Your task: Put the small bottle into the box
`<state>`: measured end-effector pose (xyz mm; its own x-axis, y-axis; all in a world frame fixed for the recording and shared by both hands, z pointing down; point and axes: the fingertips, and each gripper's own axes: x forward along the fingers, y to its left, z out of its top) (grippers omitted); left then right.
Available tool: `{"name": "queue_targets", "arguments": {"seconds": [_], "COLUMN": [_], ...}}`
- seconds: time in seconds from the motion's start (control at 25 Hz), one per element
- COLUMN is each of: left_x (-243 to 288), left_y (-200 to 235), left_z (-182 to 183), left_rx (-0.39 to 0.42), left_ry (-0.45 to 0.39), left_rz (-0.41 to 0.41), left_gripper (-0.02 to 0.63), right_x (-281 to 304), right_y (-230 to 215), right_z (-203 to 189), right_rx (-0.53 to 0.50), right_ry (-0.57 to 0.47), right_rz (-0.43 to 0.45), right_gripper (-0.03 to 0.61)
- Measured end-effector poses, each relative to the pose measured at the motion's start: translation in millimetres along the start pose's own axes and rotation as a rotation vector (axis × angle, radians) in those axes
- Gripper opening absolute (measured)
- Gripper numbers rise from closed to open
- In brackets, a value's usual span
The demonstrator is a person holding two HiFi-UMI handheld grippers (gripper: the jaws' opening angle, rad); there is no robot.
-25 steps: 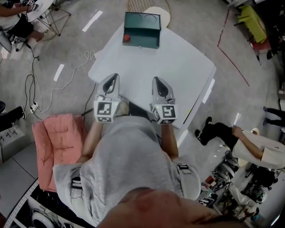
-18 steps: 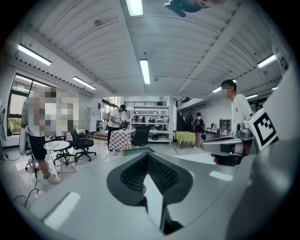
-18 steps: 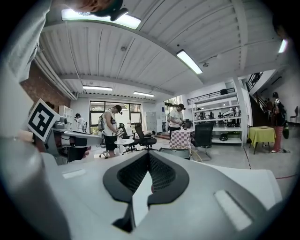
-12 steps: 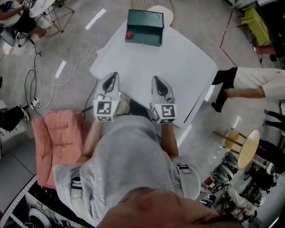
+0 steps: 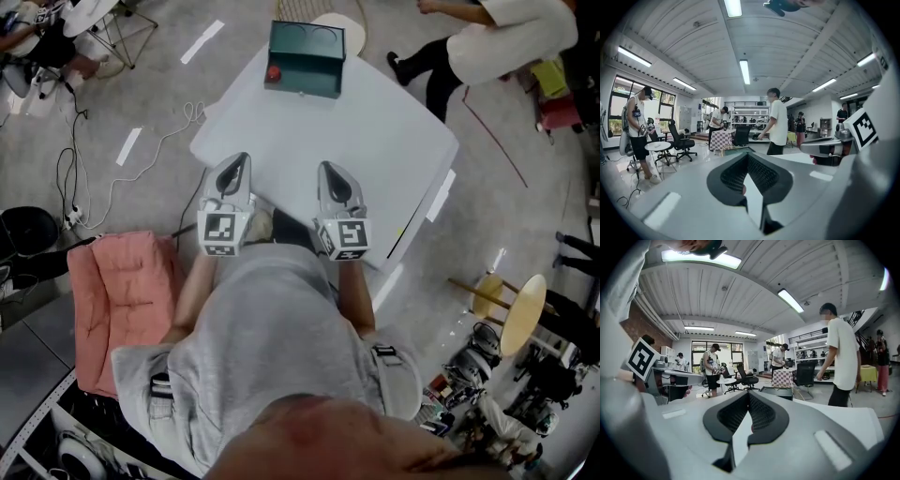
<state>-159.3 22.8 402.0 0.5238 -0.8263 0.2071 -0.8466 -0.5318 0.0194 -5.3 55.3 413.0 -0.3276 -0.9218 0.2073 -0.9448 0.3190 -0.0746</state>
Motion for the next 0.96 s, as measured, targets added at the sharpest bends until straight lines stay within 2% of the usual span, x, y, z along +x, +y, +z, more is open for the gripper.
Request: {"name": "queue_targets", "arguments": {"seconds": [0.96], "left_x": [-6], "left_y": [4], "left_z": [1], "left_rx": [0.002], "left_ry": [-0.004], "left_rz": [-0.008], "left_gripper": [0.011], "right_x": [3], "right_y": [11], "right_z": [3], "right_rx": [0.003], "right_ry": [-0.002], "right_rz": [0.005], "right_gripper": [0.003]}}
